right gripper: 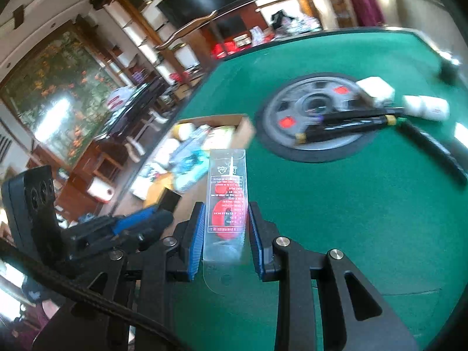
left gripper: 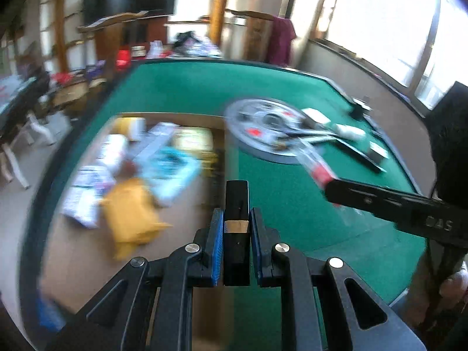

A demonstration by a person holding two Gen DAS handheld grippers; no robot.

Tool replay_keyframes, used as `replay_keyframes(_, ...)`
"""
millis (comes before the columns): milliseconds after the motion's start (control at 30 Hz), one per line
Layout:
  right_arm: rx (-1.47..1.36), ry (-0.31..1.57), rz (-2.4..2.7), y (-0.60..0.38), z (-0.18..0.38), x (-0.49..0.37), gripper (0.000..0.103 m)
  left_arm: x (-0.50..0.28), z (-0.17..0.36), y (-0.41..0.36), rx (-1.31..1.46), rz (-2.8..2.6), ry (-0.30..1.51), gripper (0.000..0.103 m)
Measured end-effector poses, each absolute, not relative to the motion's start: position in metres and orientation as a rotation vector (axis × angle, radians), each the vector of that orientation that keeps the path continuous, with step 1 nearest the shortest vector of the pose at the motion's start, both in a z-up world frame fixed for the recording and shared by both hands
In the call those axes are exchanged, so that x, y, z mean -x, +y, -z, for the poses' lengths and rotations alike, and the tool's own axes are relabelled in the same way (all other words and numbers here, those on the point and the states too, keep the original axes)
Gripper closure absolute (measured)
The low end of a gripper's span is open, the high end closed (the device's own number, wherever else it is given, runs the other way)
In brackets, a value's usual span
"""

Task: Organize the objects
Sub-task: 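Carry the black tube and clear red-printed packet over the cardboard tray, then open both grippers to drop the tube and packet into the tray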

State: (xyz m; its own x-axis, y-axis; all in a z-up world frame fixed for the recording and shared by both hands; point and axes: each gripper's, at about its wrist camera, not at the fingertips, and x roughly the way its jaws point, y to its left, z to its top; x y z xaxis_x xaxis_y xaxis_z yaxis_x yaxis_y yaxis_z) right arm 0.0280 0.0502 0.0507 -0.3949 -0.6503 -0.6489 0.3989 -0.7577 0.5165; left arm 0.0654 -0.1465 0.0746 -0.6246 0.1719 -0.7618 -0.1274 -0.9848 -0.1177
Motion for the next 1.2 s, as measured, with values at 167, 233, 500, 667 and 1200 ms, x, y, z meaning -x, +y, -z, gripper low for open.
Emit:
replay_keyframes(167, -1.242, -0.351, 2.031, -0.006, -0.042, -0.023, 0.077, -0.063, -0.061, -0.199, 1.378, -2.817, 0.001, 0.089)
replay_keyframes(233, -1.268, -0.331, 2.004, -0.026, -0.038, -0.024, 0.077, -0.058, -0.047, -0.215, 1.434, -2.829, 0.024, 0.089)
replay_keyframes(500, -1.396, -0.161, 2.026, -0.095, -0.005, -0.024, 0.077, -0.037, -0.007, -0.236, 1.533, -2.816, 0.076, 0.089)
replay_keyframes(667, -1.429, -0.059, 2.142, -0.111, 0.004, -0.019, 0.077, -0.031, -0.004, -0.249, 1.494, -2.809, -0.023, 0.088)
replay_keyframes(1200, -1.395, -0.139, 2.226, -0.096, -0.009, -0.020, 0.057, -0.060, -0.022, -0.256, 1.379, -2.868, -0.180, 0.062)
